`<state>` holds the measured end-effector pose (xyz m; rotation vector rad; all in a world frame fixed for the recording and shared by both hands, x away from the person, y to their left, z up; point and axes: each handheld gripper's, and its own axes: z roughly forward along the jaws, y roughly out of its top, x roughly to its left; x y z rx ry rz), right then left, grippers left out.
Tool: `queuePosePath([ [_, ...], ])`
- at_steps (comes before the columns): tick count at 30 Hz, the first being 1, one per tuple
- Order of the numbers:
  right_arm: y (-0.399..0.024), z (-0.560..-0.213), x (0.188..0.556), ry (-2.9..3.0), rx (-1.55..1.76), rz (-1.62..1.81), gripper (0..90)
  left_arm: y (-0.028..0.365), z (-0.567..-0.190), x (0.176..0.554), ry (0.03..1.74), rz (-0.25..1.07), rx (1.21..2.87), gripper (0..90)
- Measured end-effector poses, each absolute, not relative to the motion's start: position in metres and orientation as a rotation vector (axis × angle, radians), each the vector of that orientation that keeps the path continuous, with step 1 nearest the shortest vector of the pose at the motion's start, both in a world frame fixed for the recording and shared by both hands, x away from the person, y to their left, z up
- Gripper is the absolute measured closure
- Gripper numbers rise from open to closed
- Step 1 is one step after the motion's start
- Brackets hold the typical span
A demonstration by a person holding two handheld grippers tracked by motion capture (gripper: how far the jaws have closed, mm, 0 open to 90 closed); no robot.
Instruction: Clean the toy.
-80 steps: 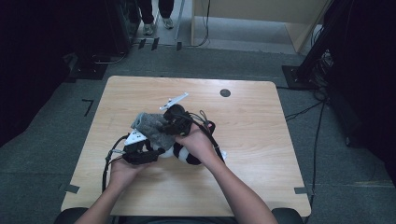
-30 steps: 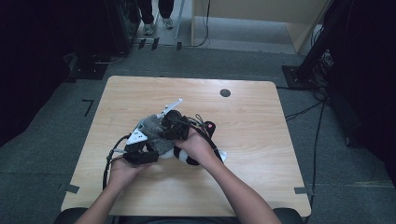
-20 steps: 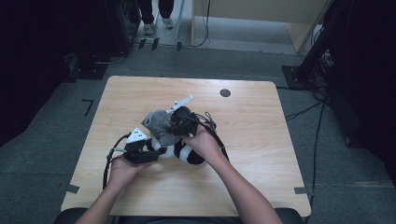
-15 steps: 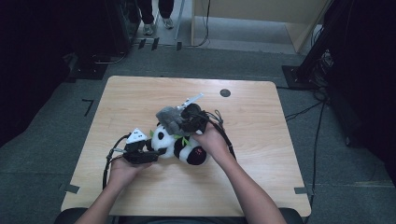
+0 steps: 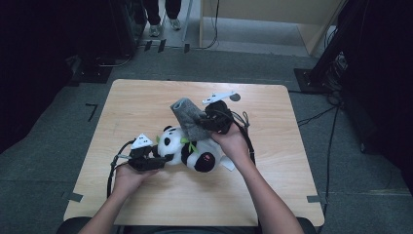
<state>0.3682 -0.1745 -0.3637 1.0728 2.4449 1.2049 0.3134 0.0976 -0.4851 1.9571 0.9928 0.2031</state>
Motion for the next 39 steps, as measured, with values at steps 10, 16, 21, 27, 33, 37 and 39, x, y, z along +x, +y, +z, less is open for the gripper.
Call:
queuePosePath([
  [10, -0.147, -0.375, 0.334, 2.619, 0.928, 1.194, 81.3, 0.097, -0.482, 0.316, 1.022, 0.175, 1.941, 36.1],
  [16, -0.149, -0.408, 0.332, 2.638, 0.887, 1.205, 81.3, 0.095, -0.482, 0.316, 1.022, 0.186, 1.979, 36.8],
  [21, -0.164, -0.410, 0.331, 2.592, 0.911, 1.228, 81.2, 0.094, -0.481, 0.316, 1.010, 0.197, 1.994, 37.0],
  [27, -0.184, -0.411, 0.334, 2.527, 1.006, 1.222, 80.5, 0.094, -0.482, 0.315, 0.995, 0.207, 2.003, 36.9],
  [33, -0.195, -0.411, 0.339, 2.474, 1.047, 1.138, 81.7, 0.094, -0.482, 0.315, 0.994, 0.208, 1.997, 36.7],
  [37, -0.203, -0.406, 0.342, 2.446, 1.120, 1.177, 82.0, 0.096, -0.483, 0.315, 0.987, 0.203, 1.994, 36.5],
  [39, -0.205, -0.396, 0.340, 2.420, 1.107, 1.219, 82.2, 0.097, -0.483, 0.316, 0.989, 0.187, 1.984, 36.4],
])
